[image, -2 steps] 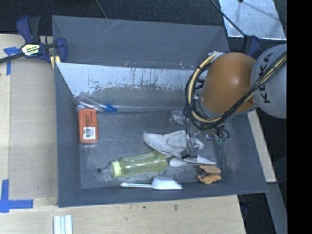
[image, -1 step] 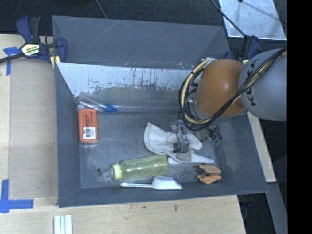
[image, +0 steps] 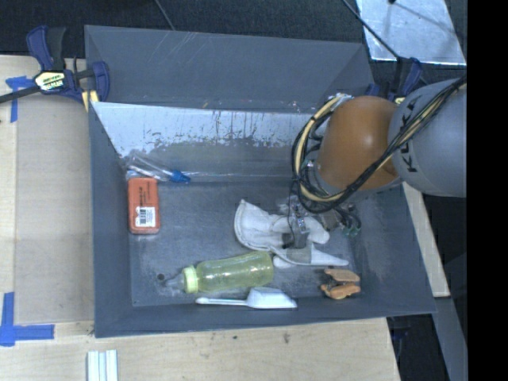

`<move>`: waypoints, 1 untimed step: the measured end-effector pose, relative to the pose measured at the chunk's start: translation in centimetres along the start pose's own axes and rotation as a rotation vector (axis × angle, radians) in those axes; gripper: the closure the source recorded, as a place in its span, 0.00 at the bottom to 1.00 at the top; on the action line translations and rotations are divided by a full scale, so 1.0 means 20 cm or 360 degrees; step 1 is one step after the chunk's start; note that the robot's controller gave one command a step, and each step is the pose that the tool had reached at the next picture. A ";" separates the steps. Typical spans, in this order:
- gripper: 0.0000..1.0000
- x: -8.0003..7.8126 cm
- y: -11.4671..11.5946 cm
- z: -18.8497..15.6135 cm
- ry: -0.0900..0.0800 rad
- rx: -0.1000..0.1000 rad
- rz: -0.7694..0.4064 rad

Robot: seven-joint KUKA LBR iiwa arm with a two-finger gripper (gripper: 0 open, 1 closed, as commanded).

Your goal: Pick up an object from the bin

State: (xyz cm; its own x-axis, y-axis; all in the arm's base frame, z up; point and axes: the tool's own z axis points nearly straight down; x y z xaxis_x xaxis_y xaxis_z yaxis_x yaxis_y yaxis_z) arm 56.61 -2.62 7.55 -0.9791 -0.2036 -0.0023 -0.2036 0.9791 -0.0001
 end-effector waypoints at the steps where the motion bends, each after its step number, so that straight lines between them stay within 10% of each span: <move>1: 1.00 -0.23 -0.06 -0.53 0.0002 0.0000 0.0036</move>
Offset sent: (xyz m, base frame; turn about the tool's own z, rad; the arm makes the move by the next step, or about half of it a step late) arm 0.0000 0.0000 0.0000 0.0000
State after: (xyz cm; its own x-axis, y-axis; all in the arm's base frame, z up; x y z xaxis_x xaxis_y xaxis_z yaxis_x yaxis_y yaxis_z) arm 61.30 -2.87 18.14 -0.9834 -0.1816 -0.0010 -0.1816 0.9834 -0.0001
